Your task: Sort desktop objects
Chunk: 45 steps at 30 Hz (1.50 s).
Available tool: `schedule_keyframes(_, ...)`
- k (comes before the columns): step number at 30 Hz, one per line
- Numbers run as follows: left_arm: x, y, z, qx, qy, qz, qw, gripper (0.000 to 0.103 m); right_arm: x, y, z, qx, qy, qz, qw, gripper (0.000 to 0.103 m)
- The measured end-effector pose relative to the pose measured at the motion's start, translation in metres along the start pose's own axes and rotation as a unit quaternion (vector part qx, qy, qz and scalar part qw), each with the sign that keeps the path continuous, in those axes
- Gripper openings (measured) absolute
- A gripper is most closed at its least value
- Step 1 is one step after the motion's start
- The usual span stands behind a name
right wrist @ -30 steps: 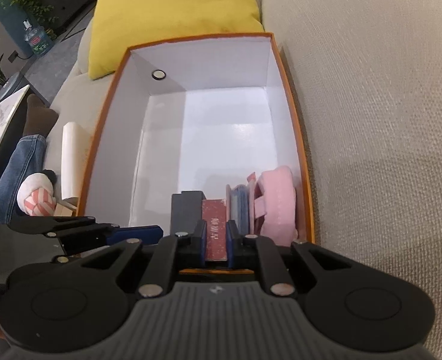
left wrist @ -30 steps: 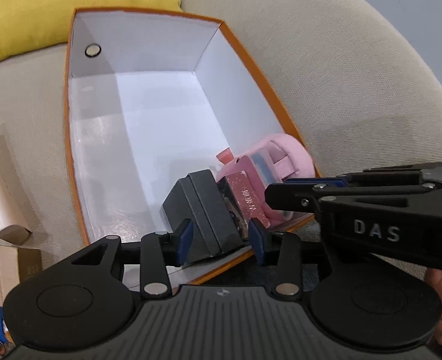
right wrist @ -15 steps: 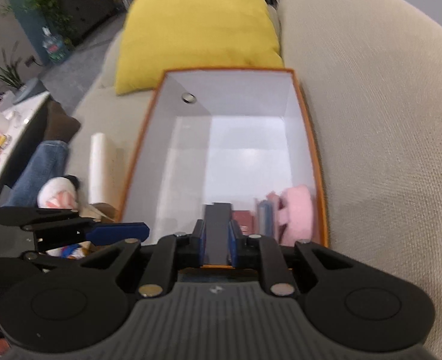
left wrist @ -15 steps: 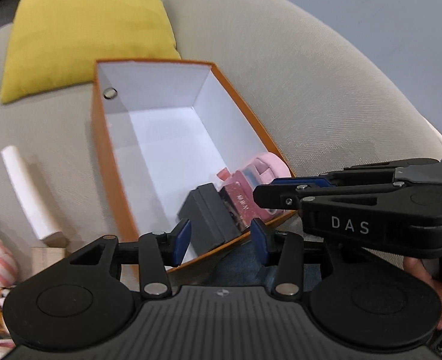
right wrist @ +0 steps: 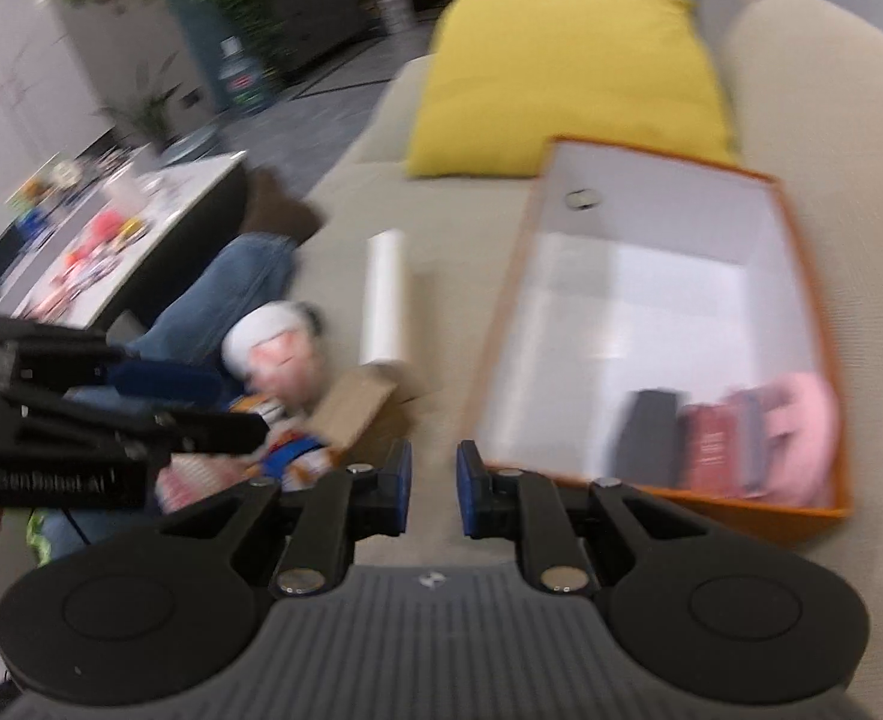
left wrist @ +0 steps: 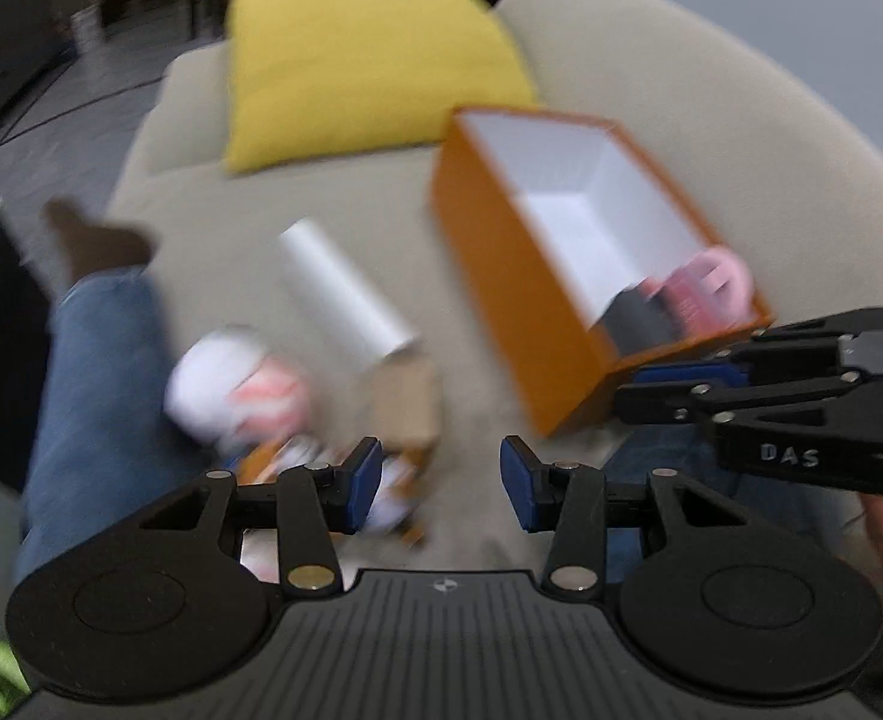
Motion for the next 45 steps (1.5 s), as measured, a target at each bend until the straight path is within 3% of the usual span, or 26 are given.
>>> schedule_keyframes(5,0.042,0.009,0.027,-0.029,0.014,0.038,0.9988,0.051,0.031,-0.025,0.044,-0.050,0.037,0.044,0.997,0.019)
schedule_keyframes(8,0.069,0.011,0.031,-0.025,0.004,0.066,0.9975,0.051,0.058,-0.044,0.072,-0.083,0.085,0.087,0.989,0.031)
schedule_keyframes(14,0.114,-0.001,0.024,-0.010,-0.036,0.119,0.9922,0.051,0.104,-0.073,0.106,-0.139,0.140,0.155,0.968,0.033)
schedule_keyframes(19,0.126,-0.008,0.023,0.008,-0.044,0.124,0.9912,0.050,0.131,-0.090,0.113,-0.145,0.183,0.189,0.954,0.039)
schedule_keyframes(23,0.134,-0.017,0.024,0.016,-0.049,0.130,0.9902,0.042,0.140,-0.102,0.119,-0.147,0.205,0.208,0.945,0.047)
schedule_keyframes(27,0.136,-0.024,0.028,0.020,-0.048,0.130,0.9902,0.035,0.150,-0.116,0.123,-0.144,0.221,0.220,0.939,0.047)
schedule_keyframes(32,0.136,-0.022,0.031,0.024,-0.042,0.129,0.9905,0.034,0.163,-0.128,0.128,-0.145,0.233,0.244,0.930,0.048)
schedule_keyframes(35,0.135,-0.021,0.031,0.027,-0.043,0.123,0.9911,0.034,0.161,-0.126,0.127,-0.142,0.231,0.247,0.930,0.046)
schedule_keyframes(36,0.134,-0.021,0.031,0.029,-0.041,0.122,0.9913,0.034,0.160,-0.125,0.126,-0.138,0.228,0.248,0.931,0.042)
schedule_keyframes(37,0.133,-0.022,0.031,0.030,-0.039,0.121,0.9915,0.034,0.158,-0.124,0.124,-0.132,0.226,0.249,0.932,0.030)
schedule_keyframes(45,0.113,-0.042,0.035,0.008,-0.038,0.096,0.9946,0.033,0.123,-0.118,0.100,-0.079,0.193,0.217,0.954,0.026)
Point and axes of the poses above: each gripper's, at about its wrist camera, not at the fingertips, and y roughly against the way its jaws point, z to its left, x to its underside, the point moved 5 cm from there along -y, roughly the way its jaws point, and after that the axes turned 12 degrees about -z, right-handed, at the moved point
